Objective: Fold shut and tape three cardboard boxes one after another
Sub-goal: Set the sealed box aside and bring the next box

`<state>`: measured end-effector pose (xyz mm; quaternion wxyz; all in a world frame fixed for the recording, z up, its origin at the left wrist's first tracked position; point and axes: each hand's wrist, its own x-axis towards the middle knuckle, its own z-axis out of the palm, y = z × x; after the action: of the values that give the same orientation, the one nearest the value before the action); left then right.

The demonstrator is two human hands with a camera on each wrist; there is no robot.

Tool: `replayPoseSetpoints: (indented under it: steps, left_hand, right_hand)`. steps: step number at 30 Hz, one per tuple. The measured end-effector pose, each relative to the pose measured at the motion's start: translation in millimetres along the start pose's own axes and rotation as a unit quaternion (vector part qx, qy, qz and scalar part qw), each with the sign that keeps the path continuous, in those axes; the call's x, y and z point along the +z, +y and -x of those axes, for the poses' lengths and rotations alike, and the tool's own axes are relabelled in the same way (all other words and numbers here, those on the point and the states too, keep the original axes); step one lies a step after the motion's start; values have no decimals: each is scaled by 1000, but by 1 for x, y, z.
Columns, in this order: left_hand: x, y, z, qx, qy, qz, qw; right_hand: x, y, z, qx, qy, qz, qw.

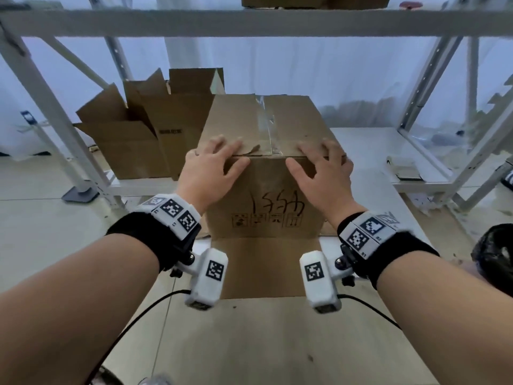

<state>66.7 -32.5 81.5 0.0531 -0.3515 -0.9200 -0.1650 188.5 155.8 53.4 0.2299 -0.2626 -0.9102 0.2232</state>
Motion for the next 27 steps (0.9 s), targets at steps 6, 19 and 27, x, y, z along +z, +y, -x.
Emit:
replayPoseSetpoints:
  steps: [6, 19, 27]
  left_hand:
    - [11, -4, -9, 129, 40, -36, 990]
    - [24, -9, -11, 229, 138, 65, 961]
    - [28, -8, -9, 213, 190, 85, 955]
  right_hand:
    - [7, -7, 5, 1, -7, 73, 997]
    - [10, -40, -27, -222, -64, 189, 955]
    - [53, -21, -6, -264, 95, 249, 927]
